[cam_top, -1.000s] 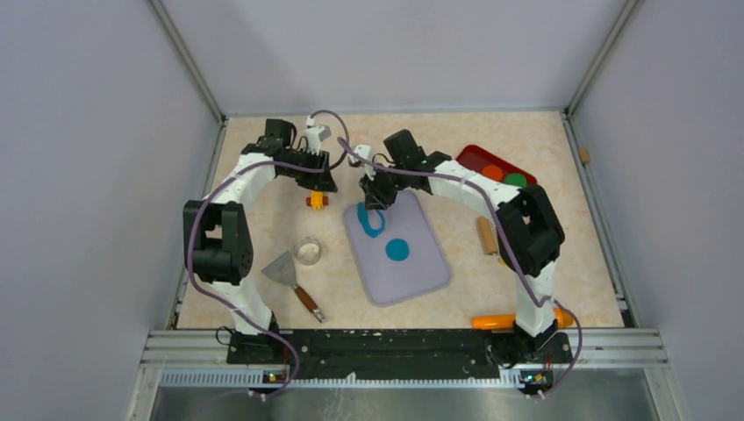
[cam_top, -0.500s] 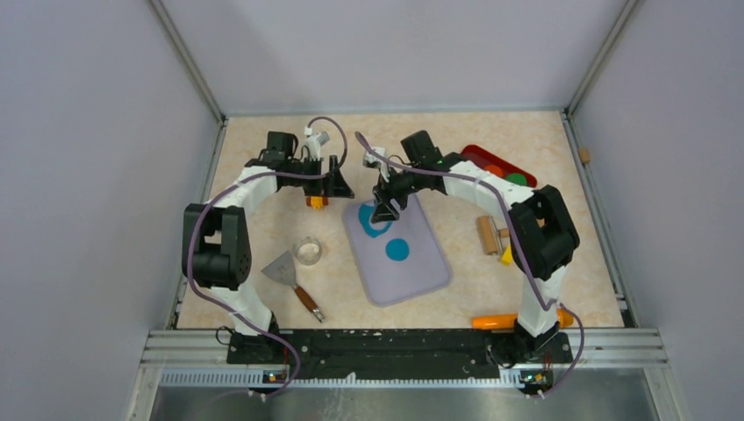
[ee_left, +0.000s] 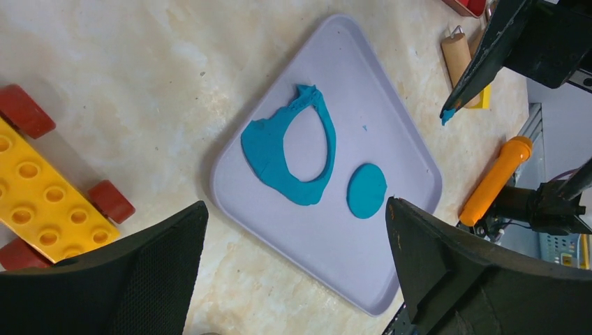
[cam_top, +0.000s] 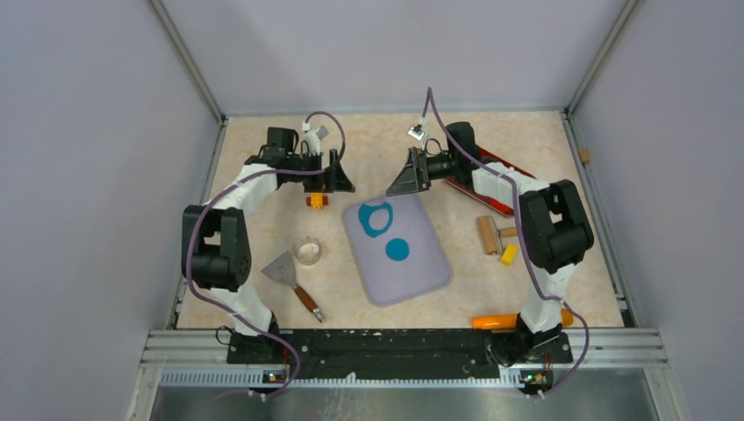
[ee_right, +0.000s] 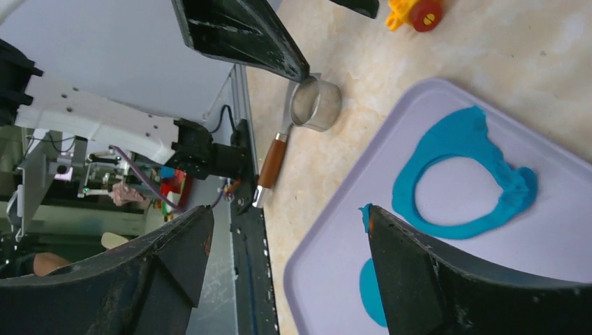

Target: Roll out the dumpling wrappers from the dough

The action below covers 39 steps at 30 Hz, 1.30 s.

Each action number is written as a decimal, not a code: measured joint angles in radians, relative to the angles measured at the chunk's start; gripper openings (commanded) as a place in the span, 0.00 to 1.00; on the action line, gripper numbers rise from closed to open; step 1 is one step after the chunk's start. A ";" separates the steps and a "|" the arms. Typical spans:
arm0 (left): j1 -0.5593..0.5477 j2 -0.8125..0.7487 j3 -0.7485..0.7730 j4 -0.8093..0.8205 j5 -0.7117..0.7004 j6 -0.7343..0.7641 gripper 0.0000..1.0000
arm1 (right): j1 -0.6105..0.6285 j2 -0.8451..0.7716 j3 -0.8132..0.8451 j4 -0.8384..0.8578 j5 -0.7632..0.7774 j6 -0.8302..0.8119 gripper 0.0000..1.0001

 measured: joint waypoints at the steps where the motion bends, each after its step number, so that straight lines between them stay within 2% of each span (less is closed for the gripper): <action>1: -0.004 0.000 0.008 -0.004 -0.003 0.006 0.99 | -0.001 0.000 0.000 0.010 -0.012 0.023 0.84; 9: -0.105 0.024 0.127 -0.021 0.029 0.015 0.99 | -0.005 -0.035 0.000 0.083 -0.050 0.101 0.86; 13: -0.171 0.080 0.201 -0.003 0.064 -0.006 0.99 | -0.005 -0.040 0.000 0.063 -0.025 0.082 0.86; 17: -0.210 0.134 0.212 0.033 0.078 -0.069 0.99 | -0.005 -0.048 0.000 0.003 0.035 0.037 0.86; 28: -0.221 0.204 0.213 0.087 0.072 -0.175 0.99 | 0.004 -0.075 0.000 -0.066 0.124 -0.031 0.86; 39: -0.221 0.248 0.219 0.130 0.075 -0.237 0.99 | 0.028 -0.075 0.000 -0.092 0.141 -0.042 0.86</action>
